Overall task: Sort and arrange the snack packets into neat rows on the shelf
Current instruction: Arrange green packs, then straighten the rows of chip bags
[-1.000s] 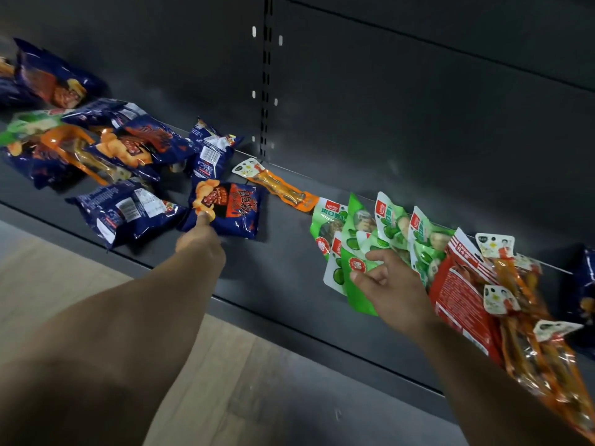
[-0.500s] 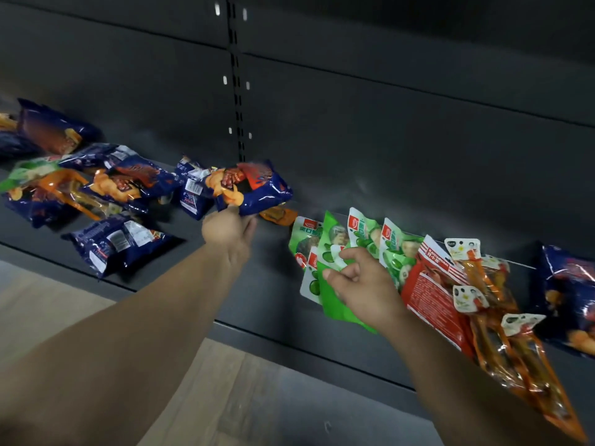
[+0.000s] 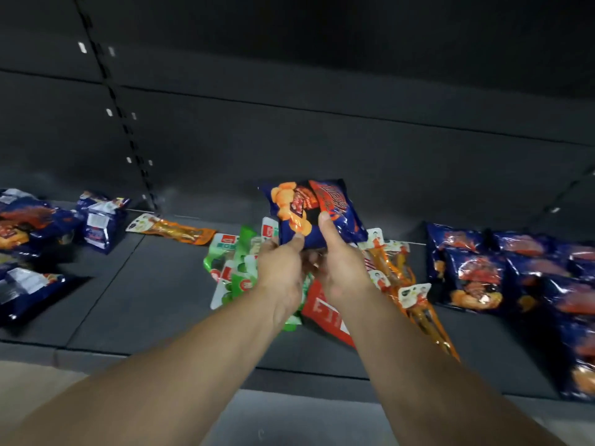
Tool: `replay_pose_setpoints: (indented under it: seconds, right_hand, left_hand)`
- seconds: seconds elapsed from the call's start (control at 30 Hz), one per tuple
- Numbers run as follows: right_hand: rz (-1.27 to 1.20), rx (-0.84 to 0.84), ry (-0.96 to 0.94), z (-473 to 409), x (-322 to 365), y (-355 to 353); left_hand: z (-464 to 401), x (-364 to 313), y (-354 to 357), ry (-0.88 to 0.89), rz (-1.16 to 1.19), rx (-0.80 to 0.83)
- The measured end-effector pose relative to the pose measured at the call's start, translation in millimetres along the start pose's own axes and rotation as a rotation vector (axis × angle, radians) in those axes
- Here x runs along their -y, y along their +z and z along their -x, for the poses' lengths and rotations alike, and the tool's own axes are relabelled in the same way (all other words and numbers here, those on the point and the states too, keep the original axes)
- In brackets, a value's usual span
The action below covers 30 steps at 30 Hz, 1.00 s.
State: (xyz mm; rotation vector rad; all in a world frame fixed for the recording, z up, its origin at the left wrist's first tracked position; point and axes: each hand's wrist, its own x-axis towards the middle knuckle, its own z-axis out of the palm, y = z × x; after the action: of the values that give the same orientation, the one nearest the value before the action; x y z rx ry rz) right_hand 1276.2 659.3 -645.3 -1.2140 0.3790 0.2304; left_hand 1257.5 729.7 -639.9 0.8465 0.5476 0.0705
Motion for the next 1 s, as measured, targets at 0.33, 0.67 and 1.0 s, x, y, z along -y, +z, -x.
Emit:
replay_pose_setpoints:
  seconds: [0.33, 0.67, 1.0]
  right_hand:
    - [-0.121, -0.276, -0.026, -14, 30, -83]
    - [0.192, 0.007, -0.015, 5, 52, -170]
    - [0.245, 0.125, 0.064, 4, 43, -207]
  left_hand:
    - [30, 77, 39, -0.125, -0.230, 0.106]
    - [-2, 56, 34, -0.153, -0.437, 0.159]
    - [7, 85, 41, -0.273, -0.684, 0.524]
